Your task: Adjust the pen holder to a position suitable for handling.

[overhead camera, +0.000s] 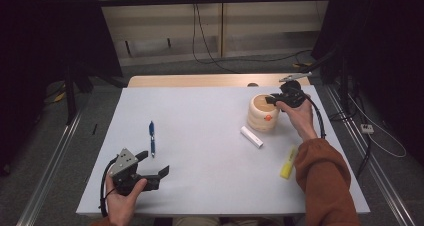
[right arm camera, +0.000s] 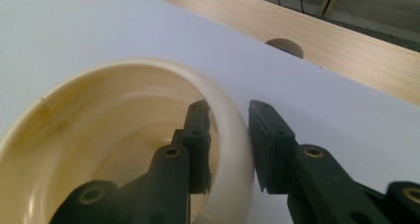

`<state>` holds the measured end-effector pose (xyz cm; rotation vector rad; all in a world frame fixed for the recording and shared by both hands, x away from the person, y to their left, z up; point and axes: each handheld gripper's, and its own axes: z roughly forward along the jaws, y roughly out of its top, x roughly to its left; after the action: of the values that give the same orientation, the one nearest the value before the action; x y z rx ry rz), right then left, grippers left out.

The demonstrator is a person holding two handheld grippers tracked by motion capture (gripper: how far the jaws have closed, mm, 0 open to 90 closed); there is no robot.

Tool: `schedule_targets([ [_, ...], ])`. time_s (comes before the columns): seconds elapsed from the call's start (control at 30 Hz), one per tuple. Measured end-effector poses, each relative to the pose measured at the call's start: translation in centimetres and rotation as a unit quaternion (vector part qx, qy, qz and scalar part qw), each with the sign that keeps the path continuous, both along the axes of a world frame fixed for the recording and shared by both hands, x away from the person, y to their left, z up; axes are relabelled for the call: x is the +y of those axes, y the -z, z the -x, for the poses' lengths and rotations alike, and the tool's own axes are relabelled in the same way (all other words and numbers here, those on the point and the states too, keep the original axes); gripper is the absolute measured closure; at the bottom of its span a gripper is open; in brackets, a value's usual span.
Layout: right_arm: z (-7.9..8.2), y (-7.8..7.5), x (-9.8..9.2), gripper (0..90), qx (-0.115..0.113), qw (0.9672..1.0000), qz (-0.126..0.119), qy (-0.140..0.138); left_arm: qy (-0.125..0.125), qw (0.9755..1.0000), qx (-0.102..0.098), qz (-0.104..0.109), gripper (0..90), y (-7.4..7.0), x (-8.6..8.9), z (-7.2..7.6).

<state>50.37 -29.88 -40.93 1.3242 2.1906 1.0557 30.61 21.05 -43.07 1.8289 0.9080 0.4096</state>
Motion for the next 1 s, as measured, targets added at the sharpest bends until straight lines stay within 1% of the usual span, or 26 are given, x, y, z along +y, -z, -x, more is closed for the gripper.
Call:
schedule_targets([
  [0.07, 0.0, -0.1, 0.1, 74.3, -0.004, 1.0000, -0.001, 0.002, 0.001, 1.0000, 0.000, -0.001, 7.2, 0.0, 0.0, 0.0],
  [0.27, 0.1, -0.1, 0.0, 75.7, -0.002, 1.0000, 0.004, 0.008, 0.000, 1.0000, 0.001, -0.001, 7.2, 0.0, 0.1, 0.0],
  [0.37, 0.2, -0.3, -0.1, 76.0, -0.002, 0.9999, 0.010, 0.014, 0.000, 1.0000, 0.000, -0.002, 7.2, 0.0, 0.1, 0.0],
  [0.4, 0.3, -0.4, -0.2, 76.0, -0.003, 0.9997, 0.011, 0.021, 0.000, 1.0000, 0.000, -0.002, 7.2, 0.0, 0.1, 0.0],
  [0.47, 0.4, -0.4, -0.3, 76.1, -0.006, 0.9997, 0.011, 0.022, 0.000, 1.0000, 0.000, -0.003, 7.2, 0.0, 0.1, 0.0],
  [0.53, 0.5, -0.7, -0.5, 76.1, -0.012, 0.9994, 0.014, 0.031, 0.000, 1.0000, 0.000, -0.003, 7.2, 0.0, 0.1, 0.0],
  [0.63, 0.6, -0.8, -0.5, 76.2, -0.013, 0.9992, 0.017, 0.033, 0.000, 1.0000, 0.000, -0.003, 7.2, 0.0, 0.1, 0.0],
  [0.83, 1.0, -1.3, -0.6, 76.4, -0.021, 0.9990, 0.011, 0.039, 0.000, 1.0000, 0.000, -0.003, 7.2, 0.0, 0.1, 0.0],
  [0.93, 1.4, -2.0, -0.4, 76.3, -0.030, 0.9989, 0.008, 0.033, 0.000, 1.0000, 0.000, -0.003, 7.2, 0.0, 0.1, 0.0],
  [1.0, 1.6, -2.2, -0.3, 76.3, -0.034, 0.9989, 0.007, 0.031, 0.000, 1.0000, 0.000, -0.004, 7.2, 0.0, 0.1, 0.0],
])
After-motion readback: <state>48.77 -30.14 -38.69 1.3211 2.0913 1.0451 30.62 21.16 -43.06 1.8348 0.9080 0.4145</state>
